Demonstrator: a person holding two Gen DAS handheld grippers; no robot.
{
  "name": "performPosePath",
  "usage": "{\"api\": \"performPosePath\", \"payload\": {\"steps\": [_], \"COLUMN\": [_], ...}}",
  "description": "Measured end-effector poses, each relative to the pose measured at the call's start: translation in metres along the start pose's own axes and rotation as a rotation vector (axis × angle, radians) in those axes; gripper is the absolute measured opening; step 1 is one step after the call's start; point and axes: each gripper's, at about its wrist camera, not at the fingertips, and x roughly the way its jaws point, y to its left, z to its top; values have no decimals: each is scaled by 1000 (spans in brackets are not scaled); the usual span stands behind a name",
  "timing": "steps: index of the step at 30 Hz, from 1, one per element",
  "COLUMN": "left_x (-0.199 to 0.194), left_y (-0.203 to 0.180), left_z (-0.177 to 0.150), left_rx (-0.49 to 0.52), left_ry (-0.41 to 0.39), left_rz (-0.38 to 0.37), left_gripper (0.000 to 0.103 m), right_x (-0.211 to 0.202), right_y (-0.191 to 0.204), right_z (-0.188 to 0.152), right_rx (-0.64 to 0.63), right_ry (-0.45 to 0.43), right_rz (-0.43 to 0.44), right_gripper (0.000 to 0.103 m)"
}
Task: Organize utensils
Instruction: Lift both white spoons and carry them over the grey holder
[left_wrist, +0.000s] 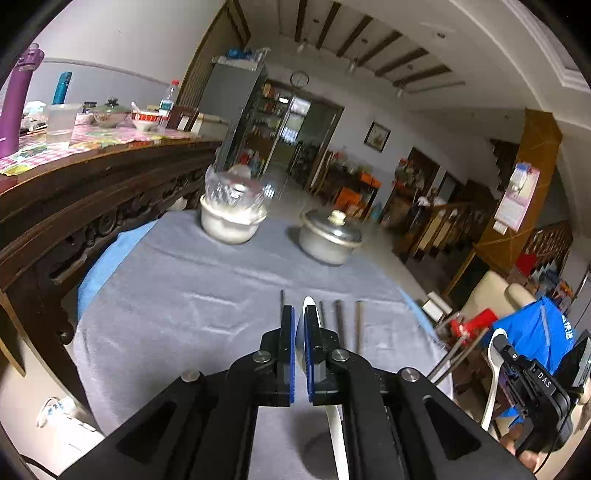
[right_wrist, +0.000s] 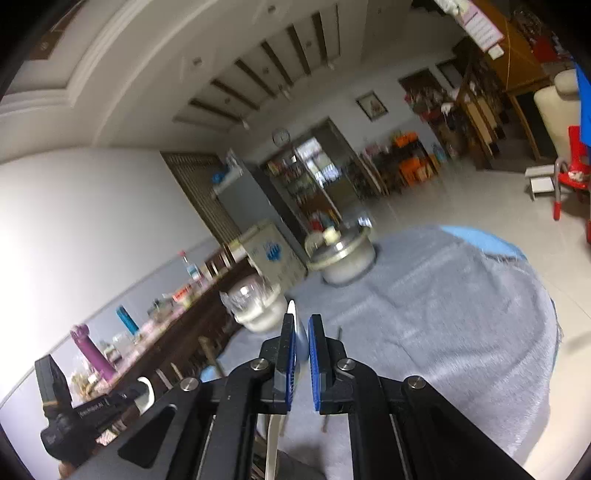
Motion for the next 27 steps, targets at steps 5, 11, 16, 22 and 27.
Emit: {"api": "performPosePath", "payload": {"steps": [5, 11, 16, 22, 27], "left_x": [-13, -28, -36, -37, -31], "left_y": [-12, -29, -40, -53, -58], "left_z": [-6, -7, -10, -18, -29], "left_rx": [3, 53, 104, 152, 183], "left_ry": [-75, -174, -246, -347, -430], "left_rz": [-9, 16, 32, 15, -10], "left_gripper": [4, 4, 4, 4, 4], "right_x": [-10, -6, 5, 8, 10], "right_y": [29, 67, 85, 87, 88], "right_z": [-7, -23, -39, -55, -64], "right_rx": [-85, -221, -303, -327, -346], "right_ry": [-91, -143, -160, -229, -276], "right_rz": [0, 7, 23, 41, 35], "right_gripper": [8, 8, 8, 8, 8]}}
